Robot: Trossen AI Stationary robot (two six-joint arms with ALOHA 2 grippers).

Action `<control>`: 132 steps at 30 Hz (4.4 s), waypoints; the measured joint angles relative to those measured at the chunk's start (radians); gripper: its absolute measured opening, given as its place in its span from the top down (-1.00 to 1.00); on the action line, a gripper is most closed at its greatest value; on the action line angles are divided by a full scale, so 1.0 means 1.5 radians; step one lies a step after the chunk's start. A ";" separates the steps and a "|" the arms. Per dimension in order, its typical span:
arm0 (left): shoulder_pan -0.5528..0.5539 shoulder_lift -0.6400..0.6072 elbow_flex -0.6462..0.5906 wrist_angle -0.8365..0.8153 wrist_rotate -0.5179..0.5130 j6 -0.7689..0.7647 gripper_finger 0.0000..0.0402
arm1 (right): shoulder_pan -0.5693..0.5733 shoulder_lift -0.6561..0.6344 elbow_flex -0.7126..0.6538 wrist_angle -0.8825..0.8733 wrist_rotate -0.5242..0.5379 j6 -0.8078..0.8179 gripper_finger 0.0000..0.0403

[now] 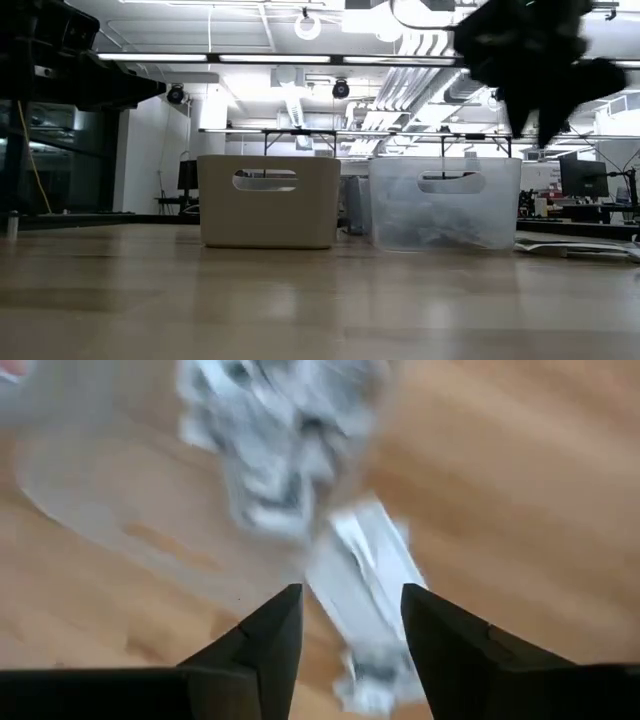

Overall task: Pick & Place First Aid Supplies
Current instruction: Put the gray towelette pack into the transparent bin

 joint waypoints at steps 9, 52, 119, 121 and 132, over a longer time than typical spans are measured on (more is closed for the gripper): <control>0.000 0.000 0.000 0.000 0.000 0.000 0.52 | 0.128 0.023 -0.002 -0.024 -0.071 0.181 0.18; 0.000 0.000 0.000 0.000 0.000 0.000 0.52 | 0.236 0.246 -0.003 0.059 0.013 0.214 0.44; 0.000 0.000 0.000 0.000 0.000 0.000 0.52 | 0.303 0.187 0.188 0.047 0.236 -0.695 1.00; 0.000 0.000 0.000 0.000 0.000 0.000 0.52 | 0.271 0.187 0.188 0.053 0.206 -0.740 1.00; 0.000 0.000 0.000 0.000 0.000 0.000 0.52 | 0.060 0.159 0.188 0.029 0.117 -0.972 1.00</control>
